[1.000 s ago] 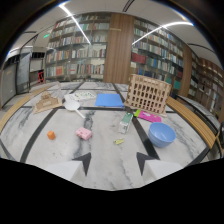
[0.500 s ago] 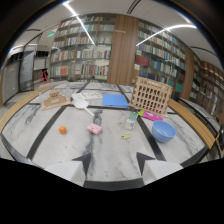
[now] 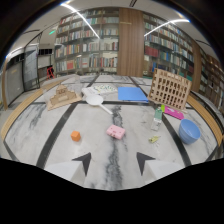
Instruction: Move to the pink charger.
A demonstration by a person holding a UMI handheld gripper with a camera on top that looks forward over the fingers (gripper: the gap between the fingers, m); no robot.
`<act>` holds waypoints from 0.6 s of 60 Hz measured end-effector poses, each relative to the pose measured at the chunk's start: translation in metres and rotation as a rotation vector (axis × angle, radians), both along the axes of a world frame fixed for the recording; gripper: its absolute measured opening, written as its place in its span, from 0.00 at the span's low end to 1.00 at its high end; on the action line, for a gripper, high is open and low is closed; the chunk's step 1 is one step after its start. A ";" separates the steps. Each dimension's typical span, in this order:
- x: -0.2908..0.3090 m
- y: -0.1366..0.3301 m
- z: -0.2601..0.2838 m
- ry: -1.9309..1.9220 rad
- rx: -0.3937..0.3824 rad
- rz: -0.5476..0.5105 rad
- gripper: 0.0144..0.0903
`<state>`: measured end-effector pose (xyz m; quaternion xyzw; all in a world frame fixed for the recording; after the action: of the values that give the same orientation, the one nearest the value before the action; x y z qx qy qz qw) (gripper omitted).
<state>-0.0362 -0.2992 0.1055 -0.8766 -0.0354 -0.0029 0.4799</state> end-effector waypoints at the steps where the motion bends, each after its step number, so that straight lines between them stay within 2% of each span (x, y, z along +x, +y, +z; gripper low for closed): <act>1: 0.000 0.005 -0.001 -0.002 -0.001 -0.001 0.94; 19: -0.001 0.088 -0.035 -0.011 -0.048 -0.009 0.94; 36: 0.009 0.116 -0.065 -0.009 -0.094 -0.020 0.94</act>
<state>-0.0275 -0.1834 0.0409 -0.8985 -0.0288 -0.0102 0.4379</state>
